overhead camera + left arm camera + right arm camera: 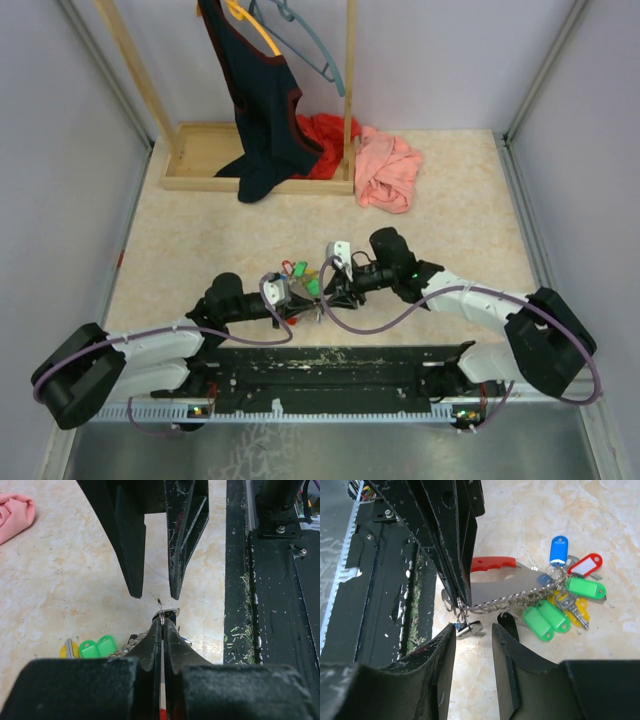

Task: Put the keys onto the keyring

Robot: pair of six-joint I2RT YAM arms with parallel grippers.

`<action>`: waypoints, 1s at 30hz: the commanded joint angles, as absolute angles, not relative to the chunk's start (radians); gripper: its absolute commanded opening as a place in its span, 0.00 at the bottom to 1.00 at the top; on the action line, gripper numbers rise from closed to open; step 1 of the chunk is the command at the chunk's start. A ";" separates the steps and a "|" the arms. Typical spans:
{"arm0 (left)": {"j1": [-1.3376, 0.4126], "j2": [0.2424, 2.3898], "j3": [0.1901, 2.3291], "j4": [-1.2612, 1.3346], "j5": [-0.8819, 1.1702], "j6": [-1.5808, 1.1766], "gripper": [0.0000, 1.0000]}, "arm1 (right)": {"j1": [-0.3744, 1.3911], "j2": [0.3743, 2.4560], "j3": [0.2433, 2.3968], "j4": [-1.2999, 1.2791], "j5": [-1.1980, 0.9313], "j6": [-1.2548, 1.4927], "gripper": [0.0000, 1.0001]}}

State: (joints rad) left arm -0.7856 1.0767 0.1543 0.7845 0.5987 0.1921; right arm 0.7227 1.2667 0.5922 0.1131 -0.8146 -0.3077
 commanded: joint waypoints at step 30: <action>-0.789 1.103 0.157 0.981 0.725 0.146 0.01 | 0.742 1.451 0.755 0.022 -0.850 -0.305 0.00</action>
State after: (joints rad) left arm -0.7849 1.1046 0.1528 0.8543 0.6720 0.1589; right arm 0.7376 1.4239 0.7048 0.0196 -0.8776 -0.3290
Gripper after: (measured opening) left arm 0.012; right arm 0.006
